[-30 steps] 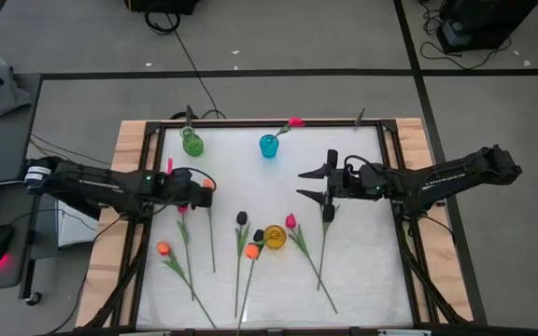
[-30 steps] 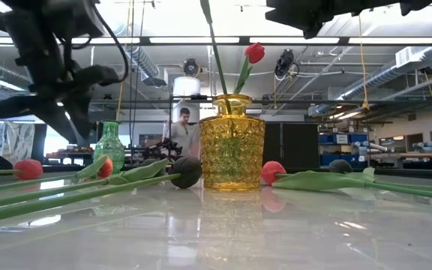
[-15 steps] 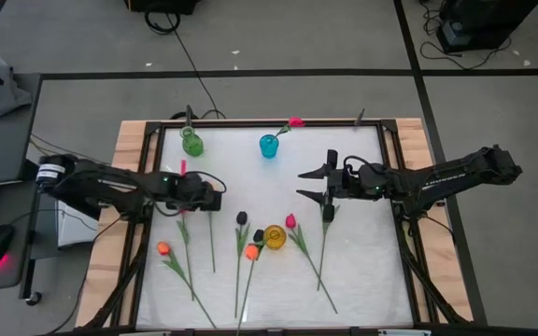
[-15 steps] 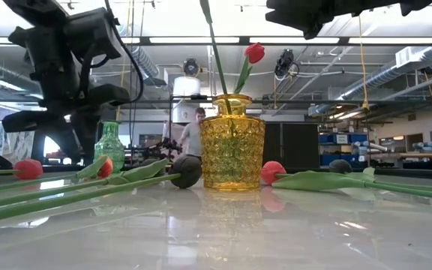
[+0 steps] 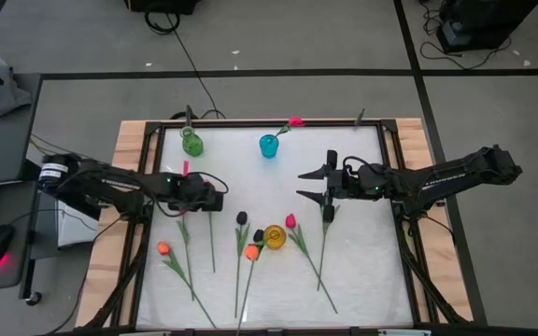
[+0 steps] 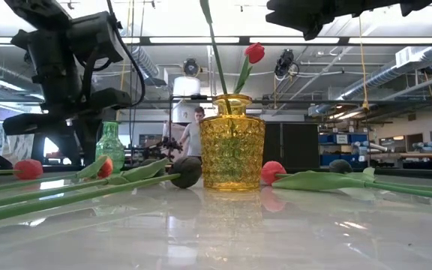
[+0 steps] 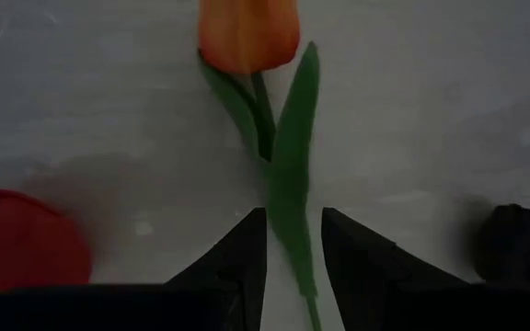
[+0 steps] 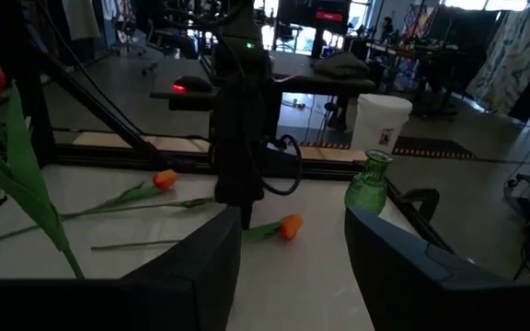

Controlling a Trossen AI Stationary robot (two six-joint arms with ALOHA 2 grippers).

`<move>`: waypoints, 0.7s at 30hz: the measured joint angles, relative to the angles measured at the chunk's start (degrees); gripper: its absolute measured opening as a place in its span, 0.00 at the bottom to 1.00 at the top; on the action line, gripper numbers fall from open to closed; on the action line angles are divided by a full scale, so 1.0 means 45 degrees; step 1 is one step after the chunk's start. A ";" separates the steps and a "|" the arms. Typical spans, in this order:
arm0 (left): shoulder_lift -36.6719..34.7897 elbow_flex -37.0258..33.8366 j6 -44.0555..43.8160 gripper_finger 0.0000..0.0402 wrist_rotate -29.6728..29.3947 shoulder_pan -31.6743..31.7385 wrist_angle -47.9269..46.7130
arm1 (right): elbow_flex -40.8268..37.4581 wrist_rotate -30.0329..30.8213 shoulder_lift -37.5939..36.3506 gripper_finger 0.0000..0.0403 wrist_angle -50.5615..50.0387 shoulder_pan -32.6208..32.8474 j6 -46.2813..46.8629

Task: Sort flowers into vase by color
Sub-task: Put the left orange flower into the yellow vase

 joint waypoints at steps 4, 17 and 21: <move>0.0469 0.0010 0.0005 0.28 0.0000 0.0122 0.0130 | 0.0000 -0.0003 0.0000 0.51 0.0005 0.0000 0.0000; 0.0704 0.0010 0.0520 0.28 0.0018 0.0766 0.0497 | 0.0000 -0.0038 0.0005 0.51 0.0101 0.0001 0.0005; 0.0755 0.0010 0.0602 0.28 0.0015 0.0772 0.0560 | 0.0000 -0.0101 0.0005 0.51 0.0121 0.0000 0.0005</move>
